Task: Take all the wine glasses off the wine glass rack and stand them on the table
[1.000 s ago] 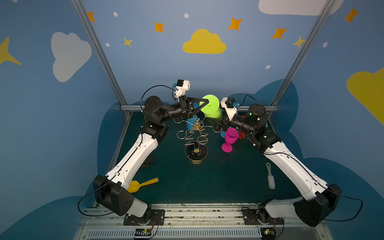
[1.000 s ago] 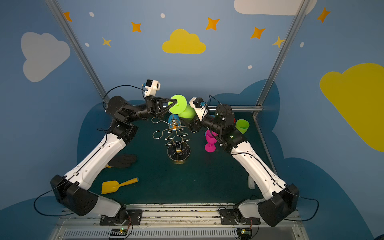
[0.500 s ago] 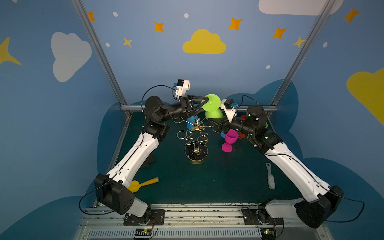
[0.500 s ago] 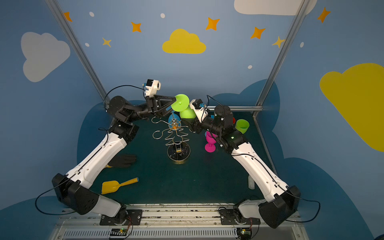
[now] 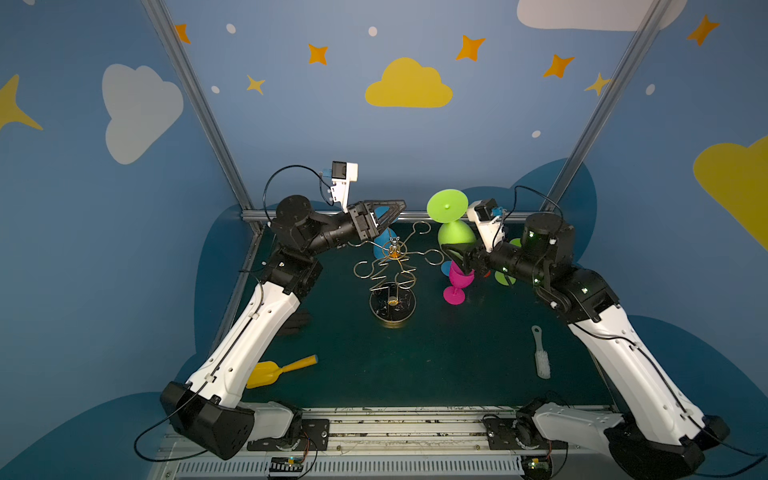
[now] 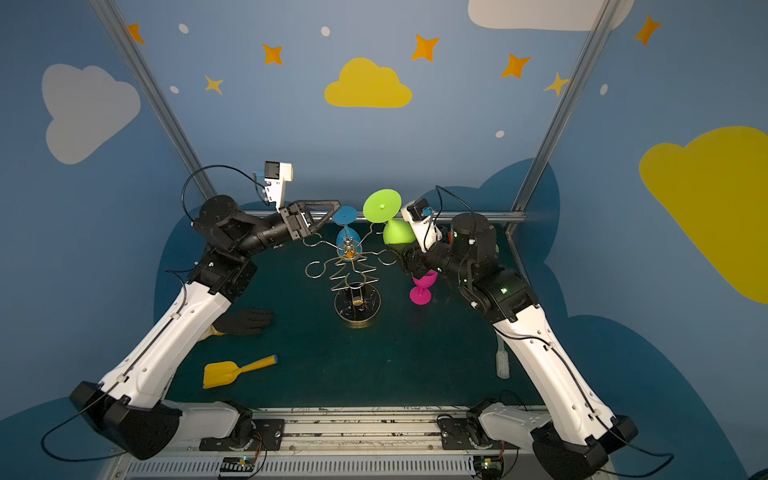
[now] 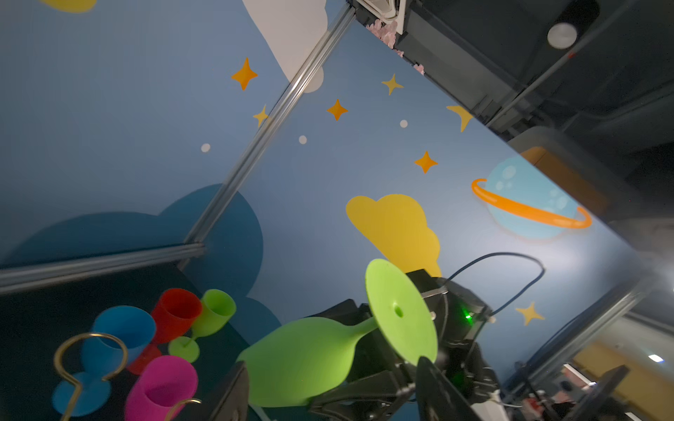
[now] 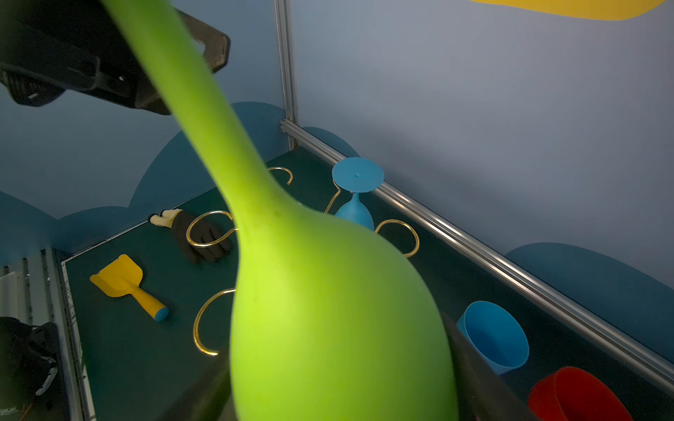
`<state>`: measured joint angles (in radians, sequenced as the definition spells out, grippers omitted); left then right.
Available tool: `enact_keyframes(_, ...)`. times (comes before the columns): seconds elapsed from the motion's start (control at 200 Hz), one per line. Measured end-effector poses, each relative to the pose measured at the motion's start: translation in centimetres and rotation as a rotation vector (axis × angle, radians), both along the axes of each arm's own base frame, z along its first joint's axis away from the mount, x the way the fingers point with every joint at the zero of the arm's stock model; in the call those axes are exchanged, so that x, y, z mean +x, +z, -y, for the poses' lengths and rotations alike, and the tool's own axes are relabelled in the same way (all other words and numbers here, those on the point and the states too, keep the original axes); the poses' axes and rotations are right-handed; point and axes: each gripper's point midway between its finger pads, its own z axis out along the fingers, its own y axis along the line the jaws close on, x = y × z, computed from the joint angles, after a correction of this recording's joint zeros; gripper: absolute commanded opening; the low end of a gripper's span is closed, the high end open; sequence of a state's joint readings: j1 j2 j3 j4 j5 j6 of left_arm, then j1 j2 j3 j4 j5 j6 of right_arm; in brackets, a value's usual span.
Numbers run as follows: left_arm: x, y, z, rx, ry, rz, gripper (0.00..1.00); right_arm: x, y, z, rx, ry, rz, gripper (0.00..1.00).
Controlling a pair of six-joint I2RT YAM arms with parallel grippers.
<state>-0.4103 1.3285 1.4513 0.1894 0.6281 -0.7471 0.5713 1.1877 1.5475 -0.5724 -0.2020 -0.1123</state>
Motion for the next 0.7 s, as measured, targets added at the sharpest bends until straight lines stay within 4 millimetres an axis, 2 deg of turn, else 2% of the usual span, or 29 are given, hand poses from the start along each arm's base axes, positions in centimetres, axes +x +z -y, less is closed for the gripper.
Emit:
enact_keyframes(0.23, 0.4, -4.6, 1.5, 0.266, 0.166, 0.361, 0.64, -0.7, -0.8, 0.5, -0.027, -0.016, -0.115, 0.25)
enact_keyframes(0.315, 0.5, -5.6, 2.1, 0.341, 0.196, 0.477, 0.64, -0.7, -1.1, 0.2, -0.036, -0.007, -0.153, 0.24)
enact_keyframes(0.4, 0.6, -5.6, 2.3, 0.383, 0.228, 0.575, 0.64, -0.7, -1.5, 0.0, -0.039, 0.001, -0.181, 0.24)
enact_keyframes(0.546, 0.5, -4.1, 2.1, 0.404, 0.289, 0.75, 0.64, -1.1, -2.4, 0.1, -0.045, -0.002, -0.232, 0.22)
enact_keyframes(0.701, 0.3, -3.5, 2.4, 0.423, 0.303, 0.864, 0.62, -1.4, -2.9, -0.1, -0.037, 0.007, -0.266, 0.2)
